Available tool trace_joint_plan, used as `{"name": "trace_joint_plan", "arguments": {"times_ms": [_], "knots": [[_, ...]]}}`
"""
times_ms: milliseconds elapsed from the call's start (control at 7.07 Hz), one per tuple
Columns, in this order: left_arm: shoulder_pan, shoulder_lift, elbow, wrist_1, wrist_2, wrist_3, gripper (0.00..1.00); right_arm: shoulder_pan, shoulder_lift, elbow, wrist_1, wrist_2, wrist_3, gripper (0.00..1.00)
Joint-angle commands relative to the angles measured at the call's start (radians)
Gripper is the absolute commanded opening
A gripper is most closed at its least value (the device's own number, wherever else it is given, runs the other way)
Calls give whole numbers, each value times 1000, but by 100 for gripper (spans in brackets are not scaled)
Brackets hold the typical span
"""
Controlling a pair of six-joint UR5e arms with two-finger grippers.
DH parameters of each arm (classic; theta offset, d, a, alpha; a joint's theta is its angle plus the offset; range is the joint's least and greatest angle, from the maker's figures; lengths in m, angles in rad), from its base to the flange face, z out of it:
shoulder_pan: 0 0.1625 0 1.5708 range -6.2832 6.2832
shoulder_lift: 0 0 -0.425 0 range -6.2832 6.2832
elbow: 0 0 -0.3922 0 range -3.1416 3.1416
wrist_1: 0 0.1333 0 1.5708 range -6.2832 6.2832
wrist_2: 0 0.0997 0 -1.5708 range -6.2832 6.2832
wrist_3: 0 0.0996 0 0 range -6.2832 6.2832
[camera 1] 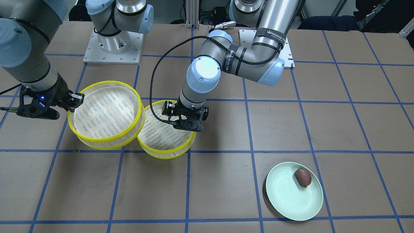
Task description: Stack buns with steamer
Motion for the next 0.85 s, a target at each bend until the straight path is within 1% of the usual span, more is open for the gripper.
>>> {"name": "trace_joint_plan", "arguments": {"times_ms": [0, 142, 283, 425, 566, 708], "knots": [[-1, -2, 0, 0, -2, -10, 100, 26, 2, 5, -8, 4, 25, 0], [-1, -2, 3, 2, -15, -45, 100, 26, 4, 6, -8, 4, 31, 0], [22, 25, 23, -3, -6, -21, 100, 34, 4, 6, -6, 10, 75, 0], [106, 39, 62, -55, 32, 37, 100, 80, 13, 6, -11, 10, 115, 0], [205, 59, 110, -124, 44, 176, 100, 142, 34, 5, -28, 10, 171, 0], [297, 67, 122, -124, 117, 259, 100, 183, 47, 5, -40, 25, 183, 0]]}}
